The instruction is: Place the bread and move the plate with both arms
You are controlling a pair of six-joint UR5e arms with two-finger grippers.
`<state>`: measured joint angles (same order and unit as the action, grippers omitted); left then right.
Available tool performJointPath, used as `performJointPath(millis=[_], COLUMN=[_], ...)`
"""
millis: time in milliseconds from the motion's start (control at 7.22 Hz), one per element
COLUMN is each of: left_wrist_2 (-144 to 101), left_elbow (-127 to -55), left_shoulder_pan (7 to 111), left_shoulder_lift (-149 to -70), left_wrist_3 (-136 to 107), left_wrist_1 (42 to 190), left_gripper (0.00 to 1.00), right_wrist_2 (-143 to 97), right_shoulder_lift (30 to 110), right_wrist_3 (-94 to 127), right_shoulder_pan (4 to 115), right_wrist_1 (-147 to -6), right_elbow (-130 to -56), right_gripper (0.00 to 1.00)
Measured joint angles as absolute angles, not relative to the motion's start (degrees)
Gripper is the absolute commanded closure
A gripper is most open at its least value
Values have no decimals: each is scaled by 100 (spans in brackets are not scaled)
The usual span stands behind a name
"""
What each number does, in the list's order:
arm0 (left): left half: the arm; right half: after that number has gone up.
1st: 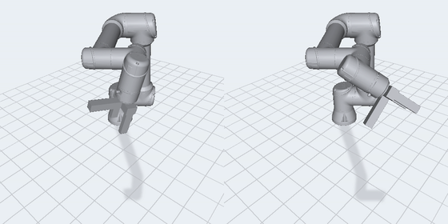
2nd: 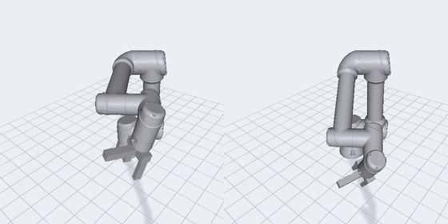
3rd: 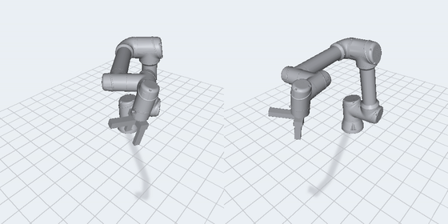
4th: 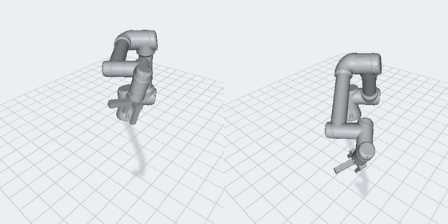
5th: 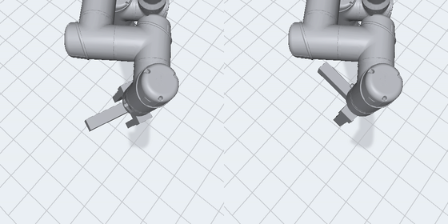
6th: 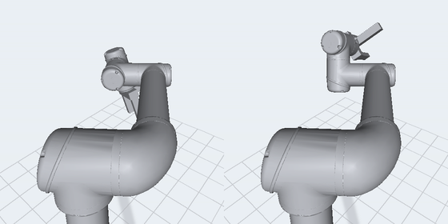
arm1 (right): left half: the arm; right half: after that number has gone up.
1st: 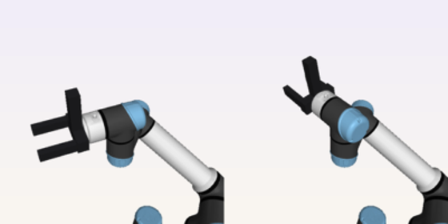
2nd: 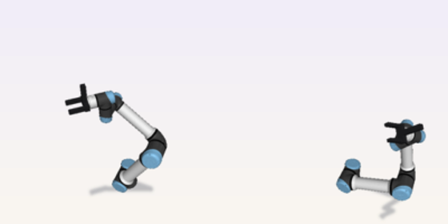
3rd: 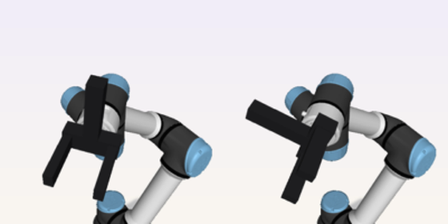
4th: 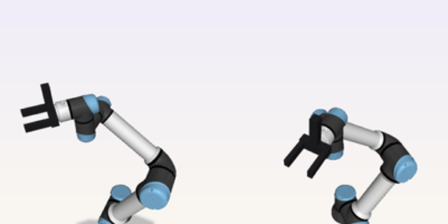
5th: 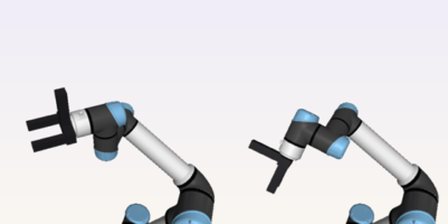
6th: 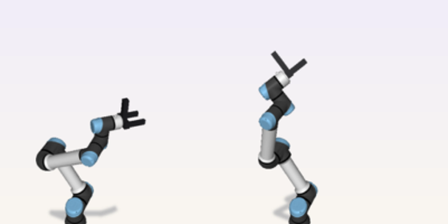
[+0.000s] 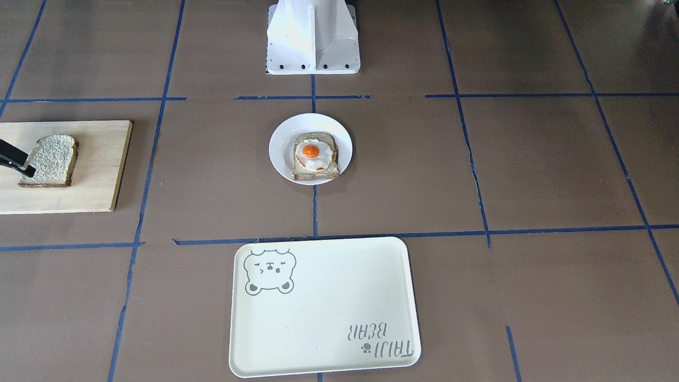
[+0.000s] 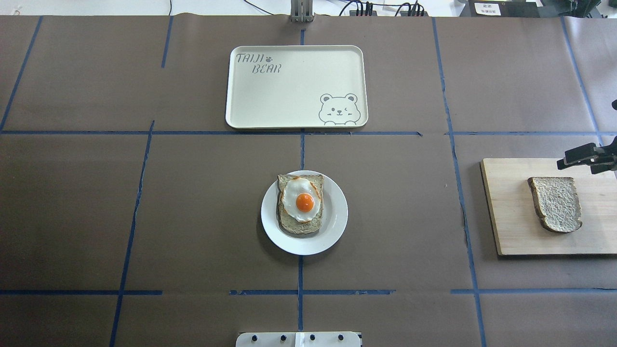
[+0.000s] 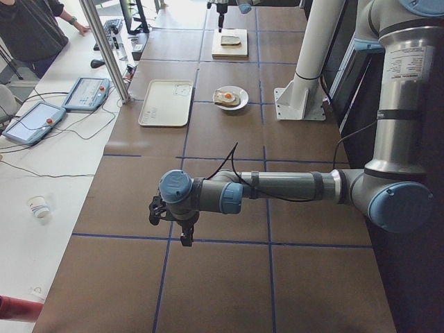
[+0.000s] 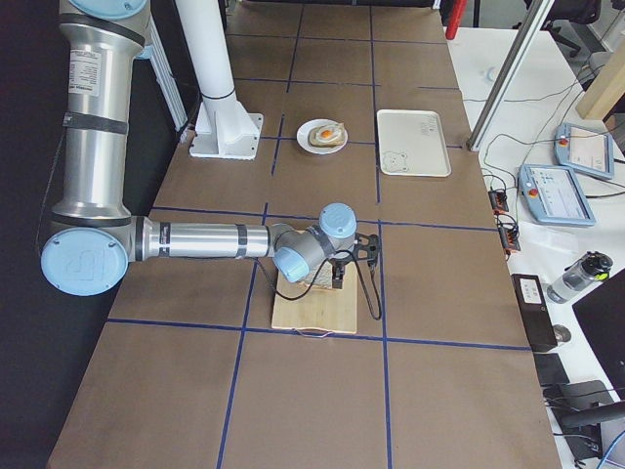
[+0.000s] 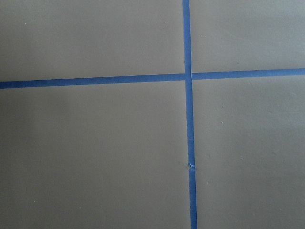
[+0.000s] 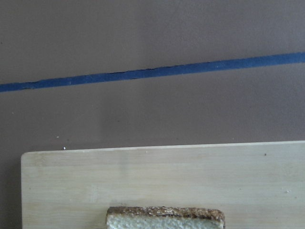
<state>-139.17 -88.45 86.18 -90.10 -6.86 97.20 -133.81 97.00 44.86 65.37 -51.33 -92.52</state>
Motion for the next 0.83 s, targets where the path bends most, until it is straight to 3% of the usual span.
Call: performJointPath(millis=[554,831], left_wrist_2=[-13965,-14040], left_elbow=[-8879,-8885], left_shoulder_pan=[7855,7618], left_shoulder_lift=[-9238,-9373], left_wrist_3=[-2444,-2882], left_wrist_1=[10791,10978], left_gripper=[0,0], right_wrist_2=[-13244,-13196], right_shoulder_lift=[10039,10129], right_wrist_3=[4477,4459], right_shoulder_pan=[6315,6161], right_wrist_1=[-5089,-5089], right_elbow=[-9244,-9236], right_gripper=[22,24])
